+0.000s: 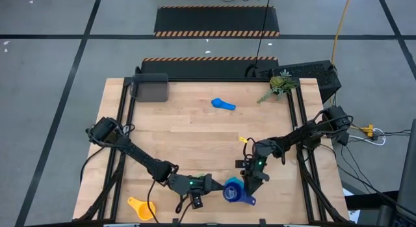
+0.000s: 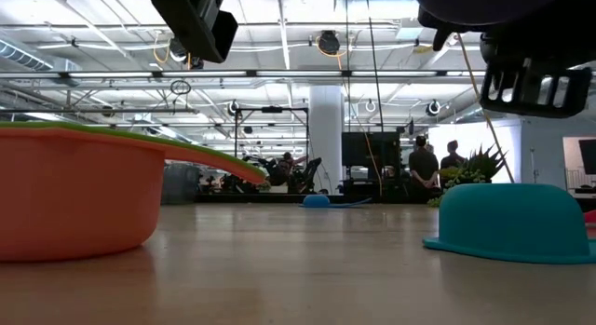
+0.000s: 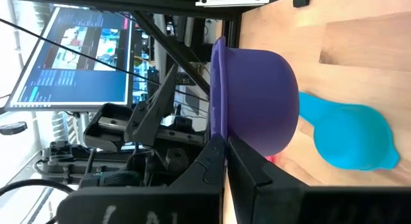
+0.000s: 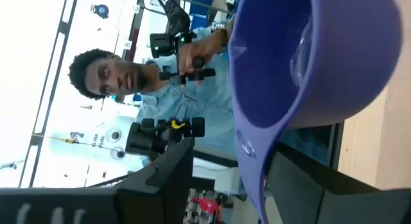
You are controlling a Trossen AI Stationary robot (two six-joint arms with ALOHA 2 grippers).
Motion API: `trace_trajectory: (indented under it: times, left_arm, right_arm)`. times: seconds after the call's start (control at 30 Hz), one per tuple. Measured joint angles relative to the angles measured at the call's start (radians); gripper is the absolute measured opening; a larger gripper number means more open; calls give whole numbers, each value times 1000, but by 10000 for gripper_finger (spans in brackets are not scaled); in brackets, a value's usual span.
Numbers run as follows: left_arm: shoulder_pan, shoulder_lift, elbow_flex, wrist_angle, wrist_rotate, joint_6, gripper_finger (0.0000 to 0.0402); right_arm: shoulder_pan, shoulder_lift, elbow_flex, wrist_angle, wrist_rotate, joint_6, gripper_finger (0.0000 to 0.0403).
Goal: Nest measuring cups in basket
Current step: Stack the purple measuring cup on top of the green measuring cup
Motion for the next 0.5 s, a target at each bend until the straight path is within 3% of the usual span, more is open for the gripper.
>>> trace_trajectory:
  times: [0.5]
  left_arm:
    - [-33, 0, 0, -30, -31, -28, 2]
  right_arm:
    - [-42, 0, 0, 0, 4, -7, 227]
